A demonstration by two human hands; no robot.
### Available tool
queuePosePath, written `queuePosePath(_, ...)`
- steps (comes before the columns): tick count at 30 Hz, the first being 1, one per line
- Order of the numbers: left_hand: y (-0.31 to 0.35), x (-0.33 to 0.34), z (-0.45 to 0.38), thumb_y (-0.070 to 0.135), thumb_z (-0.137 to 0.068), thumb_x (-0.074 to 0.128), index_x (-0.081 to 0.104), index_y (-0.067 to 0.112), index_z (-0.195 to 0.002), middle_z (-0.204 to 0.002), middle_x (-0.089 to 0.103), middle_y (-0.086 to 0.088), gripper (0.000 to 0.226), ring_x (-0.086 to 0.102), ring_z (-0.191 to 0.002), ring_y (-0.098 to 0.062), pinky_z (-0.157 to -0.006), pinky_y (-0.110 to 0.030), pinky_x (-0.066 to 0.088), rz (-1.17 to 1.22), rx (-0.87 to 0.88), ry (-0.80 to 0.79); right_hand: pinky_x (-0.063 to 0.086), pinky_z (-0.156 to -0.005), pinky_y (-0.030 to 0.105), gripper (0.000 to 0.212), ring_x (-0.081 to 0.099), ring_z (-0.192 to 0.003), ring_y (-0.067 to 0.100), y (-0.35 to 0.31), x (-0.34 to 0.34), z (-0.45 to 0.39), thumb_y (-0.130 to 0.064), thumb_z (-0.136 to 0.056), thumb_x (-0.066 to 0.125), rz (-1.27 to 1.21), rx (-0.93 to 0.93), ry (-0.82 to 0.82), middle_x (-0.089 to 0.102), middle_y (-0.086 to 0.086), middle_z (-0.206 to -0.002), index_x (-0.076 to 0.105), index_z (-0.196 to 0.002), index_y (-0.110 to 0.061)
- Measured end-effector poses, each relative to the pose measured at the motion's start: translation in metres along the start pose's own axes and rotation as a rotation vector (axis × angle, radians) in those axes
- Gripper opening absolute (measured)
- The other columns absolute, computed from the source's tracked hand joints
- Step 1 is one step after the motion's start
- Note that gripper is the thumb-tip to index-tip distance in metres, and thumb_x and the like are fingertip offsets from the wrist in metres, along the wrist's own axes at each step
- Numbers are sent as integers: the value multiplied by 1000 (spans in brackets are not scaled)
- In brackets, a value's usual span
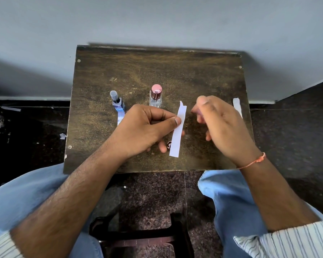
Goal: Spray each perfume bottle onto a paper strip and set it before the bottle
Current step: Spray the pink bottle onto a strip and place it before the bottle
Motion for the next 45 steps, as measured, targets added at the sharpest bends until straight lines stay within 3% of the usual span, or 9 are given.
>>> queuePosePath(4,0,1,-3,25,-105,70,85,16,-98,-92,86,0,18,68,-47,-13,-38,-16,35,-2,15,31,48,-66,34,59,59,-69,18,-10,-3,7,-61,-101,46,70,-133,95,65,12,-79,67,-91,-7)
queuePosePath(10,-1,2,-5,25,-105,71,84,18,-98,-92,86,-4,17,69,-47,-13,-38,-15,34,4,17,55,36,-60,20,35,47,-60,6,-11,-2,7,-41,-104,56,58,-141,79,49,-12,-61,69,-90,-11)
queuePosePath(15,0,2,-6,25,-105,71,85,16,-99,-91,85,-6,18,70,-48,-13,-39,-13,35,-12,33,45,41,-65,31,32,49,-61,6,-9,1,6,-44,-102,55,47,-116,34,52,-16,-61,68,-85,-20)
queuePosePath(19,0,0,-5,22,-104,72,85,14,-99,-90,85,-1,17,69,-47,-14,-42,-10,37,5,34,62,40,-64,27,37,53,-63,7,-12,3,6,-54,-102,52,88,-153,20,56,-16,-63,64,-81,-27)
queuePosePath(28,-1,-2,-6,23,-104,72,85,15,-100,-94,86,0,15,70,-48,-17,-50,-18,48,-4,44,67,45,-65,44,44,49,-64,14,-12,6,6,-46,-101,51,66,-152,-34,58,9,-71,67,-88,-7)
queuePosePath(35,-1,-2,-5,23,-104,72,85,14,-101,-91,86,1,16,70,-47,-15,-46,-13,43,-12,46,75,48,-67,44,50,56,-69,23,-11,3,7,-55,-100,49,47,-161,-20,61,11,-72,68,-86,-11)
queuePosePath(40,1,0,-6,21,-104,72,85,13,-102,-90,85,-2,15,69,-46,-12,-43,-9,39,-15,44,80,44,-62,41,49,50,-63,14,-8,3,7,-52,-96,50,7,-133,-25,61,13,-74,68,-88,-7)
queuePosePath(42,2,1,-6,21,-104,72,85,13,-101,-88,85,-4,15,68,-46,-11,-44,-8,40,-18,45,77,44,-57,39,53,50,-61,18,-7,1,6,-55,-95,50,-11,-118,-14,61,19,-78,69,-90,-6)
queuePosePath(45,3,3,-6,21,-104,72,84,12,-100,-90,85,-8,16,69,-46,-13,-44,-8,40,-18,44,69,53,-59,51,52,58,-71,34,-6,-5,6,-61,-96,51,-17,-108,12,61,20,-83,71,-97,-12)
Point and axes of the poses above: each hand's wrist, its own z-axis away from the middle knuckle, its own x-axis out of the palm, y = z × x, the point moved 6 cm from there along -z, towards the middle knuckle
